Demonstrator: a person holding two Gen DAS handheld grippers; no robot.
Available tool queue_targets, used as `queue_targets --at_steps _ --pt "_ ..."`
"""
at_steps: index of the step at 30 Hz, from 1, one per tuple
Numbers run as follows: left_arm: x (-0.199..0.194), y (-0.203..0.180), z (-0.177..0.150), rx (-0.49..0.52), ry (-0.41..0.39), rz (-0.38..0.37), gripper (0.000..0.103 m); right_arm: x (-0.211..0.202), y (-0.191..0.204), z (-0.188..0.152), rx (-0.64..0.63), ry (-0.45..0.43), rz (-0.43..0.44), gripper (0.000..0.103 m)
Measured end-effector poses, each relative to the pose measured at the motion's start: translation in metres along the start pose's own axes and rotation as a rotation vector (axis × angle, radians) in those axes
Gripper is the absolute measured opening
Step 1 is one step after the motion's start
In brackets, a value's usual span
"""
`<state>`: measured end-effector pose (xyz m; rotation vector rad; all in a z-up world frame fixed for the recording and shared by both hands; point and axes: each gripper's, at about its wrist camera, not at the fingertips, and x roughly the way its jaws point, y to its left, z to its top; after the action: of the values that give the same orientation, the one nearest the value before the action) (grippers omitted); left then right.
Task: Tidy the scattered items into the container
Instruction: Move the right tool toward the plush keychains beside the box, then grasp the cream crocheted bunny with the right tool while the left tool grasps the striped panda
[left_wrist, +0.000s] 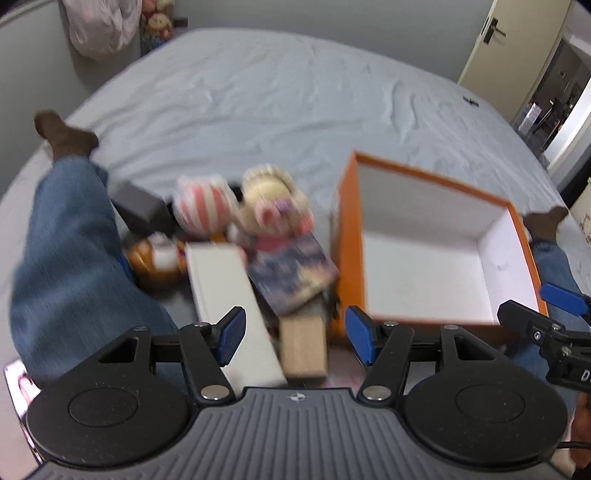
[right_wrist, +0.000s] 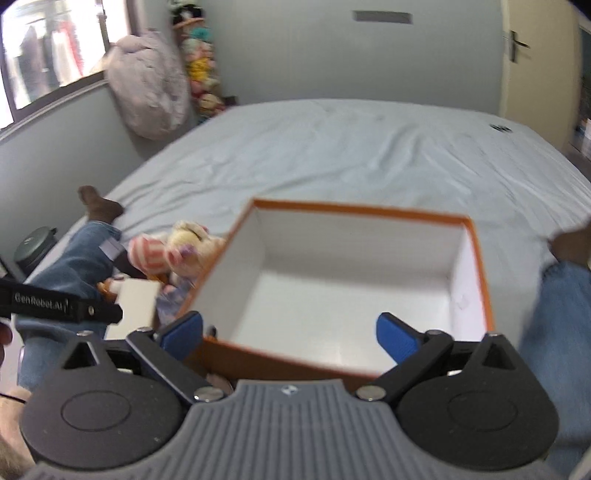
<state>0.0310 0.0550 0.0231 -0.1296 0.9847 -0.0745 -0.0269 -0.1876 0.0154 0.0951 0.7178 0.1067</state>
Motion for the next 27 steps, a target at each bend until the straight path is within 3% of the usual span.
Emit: queue_targets --at_steps 6,9,15,24,26,27 --pt "0.017 0.032 0.033 0.089 0.018 0.013 0.071 0.046 0.018 0.043 -0.149 0.009 0.164 0.077" --pt "0.03 0.044 0.044 0.108 0.031 0.029 0.071 0.07 0.038 0.066 -0.23 0.017 0.236 0.077" --pt "0.055 0.058 0.075 0.12 0.064 -0.019 0.071 0.119 0.084 0.088 -0.383 0.107 0.308 0.077" --pt "0.107 0.08 0.114 0.053 0.195 -0.042 0.071 0.186 0.114 0.095 -0.525 0.264 0.337 0.081" --pt "0.116 0.082 0.118 0.129 0.234 -0.082 0.071 0.199 0.121 0.098 -0.541 0.277 0.332 0.086" --pt "0.121 0.083 0.12 0.119 0.246 -0.079 0.071 0.205 0.124 0.099 -0.545 0.287 0.333 0.087"
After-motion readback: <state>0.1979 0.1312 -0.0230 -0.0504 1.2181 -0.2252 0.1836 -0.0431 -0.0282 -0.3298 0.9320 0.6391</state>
